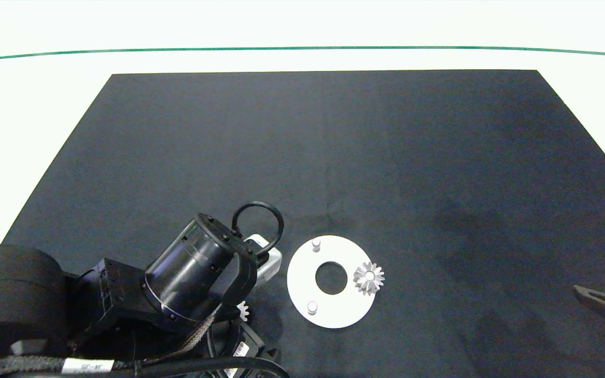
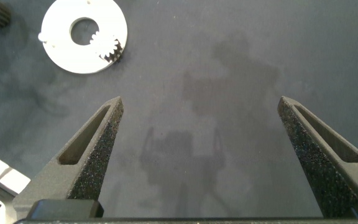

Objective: Install three planetary gears onto the carrier pins

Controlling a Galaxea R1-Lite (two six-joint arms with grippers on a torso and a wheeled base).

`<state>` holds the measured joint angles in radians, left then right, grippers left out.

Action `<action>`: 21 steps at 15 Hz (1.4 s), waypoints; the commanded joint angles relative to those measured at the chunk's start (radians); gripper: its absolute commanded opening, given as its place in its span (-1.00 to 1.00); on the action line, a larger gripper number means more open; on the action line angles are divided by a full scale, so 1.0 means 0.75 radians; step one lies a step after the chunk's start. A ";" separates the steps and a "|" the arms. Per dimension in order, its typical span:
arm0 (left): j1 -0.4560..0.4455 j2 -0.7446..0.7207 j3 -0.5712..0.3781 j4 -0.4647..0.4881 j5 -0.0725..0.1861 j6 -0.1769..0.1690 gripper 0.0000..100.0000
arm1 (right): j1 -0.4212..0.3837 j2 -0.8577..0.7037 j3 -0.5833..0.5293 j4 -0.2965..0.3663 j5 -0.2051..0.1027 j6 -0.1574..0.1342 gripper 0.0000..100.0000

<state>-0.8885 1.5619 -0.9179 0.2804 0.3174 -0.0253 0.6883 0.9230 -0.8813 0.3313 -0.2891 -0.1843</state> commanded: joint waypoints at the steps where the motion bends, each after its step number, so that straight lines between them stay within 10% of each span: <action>1: 0.000 0.004 0.025 -0.022 0.004 -0.003 1.00 | 0.001 0.003 0.003 0.002 -0.001 -0.006 1.00; 15: 0.019 0.043 0.081 -0.143 0.004 0.003 1.00 | 0.001 -0.014 0.011 0.002 -0.001 -0.018 1.00; 21: 0.019 0.030 0.091 -0.167 0.090 0.007 0.78 | 0.001 -0.020 0.011 0.002 0.003 -0.016 1.00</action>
<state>-0.8755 1.5919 -0.8515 0.1534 0.3809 -0.0181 0.6883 0.9083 -0.8717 0.3309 -0.2855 -0.1953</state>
